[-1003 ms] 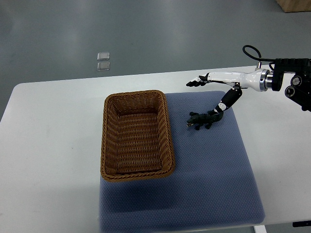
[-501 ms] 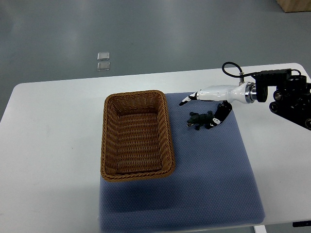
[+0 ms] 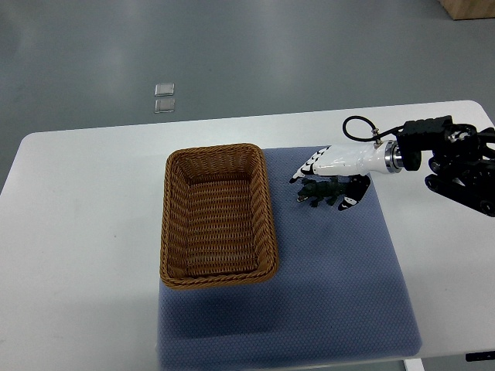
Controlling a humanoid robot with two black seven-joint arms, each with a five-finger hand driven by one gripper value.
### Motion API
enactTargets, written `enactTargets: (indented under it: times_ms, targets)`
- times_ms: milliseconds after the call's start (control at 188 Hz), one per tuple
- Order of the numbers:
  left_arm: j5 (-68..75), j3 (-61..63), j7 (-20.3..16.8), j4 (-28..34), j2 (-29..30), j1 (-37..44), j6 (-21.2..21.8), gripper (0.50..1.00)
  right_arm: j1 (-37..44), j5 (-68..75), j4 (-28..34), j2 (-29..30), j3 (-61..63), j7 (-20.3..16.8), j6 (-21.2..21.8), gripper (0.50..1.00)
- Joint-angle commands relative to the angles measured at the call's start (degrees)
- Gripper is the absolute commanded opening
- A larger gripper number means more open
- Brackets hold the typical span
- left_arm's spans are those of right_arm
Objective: Place crocodile in brown basket with right hand
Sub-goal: 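Close the right hand's fingers around the crocodile's body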
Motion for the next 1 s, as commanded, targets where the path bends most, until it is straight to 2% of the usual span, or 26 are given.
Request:
enactTargets:
  times_ms: [0,155,747,997]
  targets:
    - [0.0,0.0,0.0,0.0,0.0,0.0,0.0,1.0,0.1,-1.0,-0.8,0.1,-1.6,0.0,-2.0,0.926]
    - [0.0,0.0,0.0,0.0,0.0,0.0,0.0,1.0,0.1,-1.8,-2.6,1.2,-1.9,0.0,-3.8,0.926]
    - [0.0,0.0,0.0,0.0,0.0,0.0,0.0,1.0,2.1,-3.4,-3.7,2.6,-5.5,0.3,-6.3,0.921]
    - [0.0,0.0,0.0,0.0,0.0,0.0,0.0,1.0,2.2,-4.2,-4.1,2.8,-6.4,0.6,-6.9,0.889]
